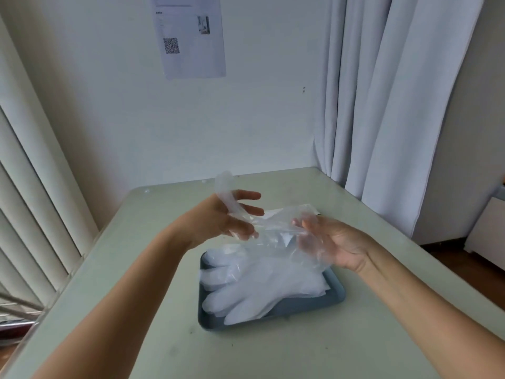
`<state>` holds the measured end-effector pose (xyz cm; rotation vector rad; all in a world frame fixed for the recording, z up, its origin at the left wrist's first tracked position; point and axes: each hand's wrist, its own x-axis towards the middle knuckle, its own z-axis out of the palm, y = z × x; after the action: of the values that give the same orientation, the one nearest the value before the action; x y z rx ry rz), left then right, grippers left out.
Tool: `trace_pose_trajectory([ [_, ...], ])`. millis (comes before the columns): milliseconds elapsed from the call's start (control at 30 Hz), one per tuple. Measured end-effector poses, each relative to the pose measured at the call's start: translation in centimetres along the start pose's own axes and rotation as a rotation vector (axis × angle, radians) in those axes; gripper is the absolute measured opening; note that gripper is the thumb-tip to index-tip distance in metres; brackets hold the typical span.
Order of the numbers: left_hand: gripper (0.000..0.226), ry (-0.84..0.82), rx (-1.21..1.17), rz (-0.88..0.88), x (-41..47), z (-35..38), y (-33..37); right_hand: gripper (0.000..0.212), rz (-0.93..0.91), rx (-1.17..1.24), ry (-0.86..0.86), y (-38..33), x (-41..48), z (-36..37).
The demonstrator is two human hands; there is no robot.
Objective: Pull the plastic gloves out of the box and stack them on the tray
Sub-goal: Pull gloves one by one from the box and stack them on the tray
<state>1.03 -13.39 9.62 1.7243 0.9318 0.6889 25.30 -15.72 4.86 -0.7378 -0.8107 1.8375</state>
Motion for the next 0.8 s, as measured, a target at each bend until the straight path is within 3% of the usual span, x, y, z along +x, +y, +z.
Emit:
trace_pose_trajectory([
  [167, 0.059, 0.137, -0.04, -0.073, 0.0, 0.1, -2.6, 0.057, 0.266, -0.18, -0.13, 1.1, 1.4, -0.9],
  [267, 0.047, 0.16, -0.067, -0.15, 0.2, -0.4, -3.6, 0.051, 0.172, -0.061, -0.048, 1.7, 2.7, -1.1],
  [333, 0.036, 0.094, -0.152, -0.237, 0.1, -0.8, -4.6, 0.03, 0.087, 0.014, 0.026, 2.1, 3.9, -1.6],
  [400, 0.034, -0.03, -0.28, -0.306, -0.4, -0.4, -5.5, 0.007, 0.061, -0.086, 0.121, 2.8, 4.7, -2.2],
  [433, 0.038, -0.091, -0.249, -0.317, -0.6, 0.1, -6.0, 0.009, 0.051, -0.198, 0.178, 3.4, 5.2, -3.1],
  [500, 0.05, -0.178, 0.112, -0.304, -1.1, 1.7, -6.6, 0.016, 0.053, -0.45, 0.25, 4.4, 5.7, -4.2],
  [567, 0.046, -0.184, 0.409, -0.289, -1.1, 3.9, -7.0, 0.019, 0.068, -0.638, 0.276, 5.0, 6.0, -5.2],
  [700, 0.049, -0.228, 0.533, -0.2, -1.3, 7.4, -8.6, 0.022, 0.111, -0.634, 0.301, 5.1, 6.6, -6.2],
  [800, 0.07, -0.182, 0.714, -0.075, -0.7, 8.3, -10.7, 0.021, 0.129, -0.568, 0.269, 5.0, 6.4, -5.9],
])
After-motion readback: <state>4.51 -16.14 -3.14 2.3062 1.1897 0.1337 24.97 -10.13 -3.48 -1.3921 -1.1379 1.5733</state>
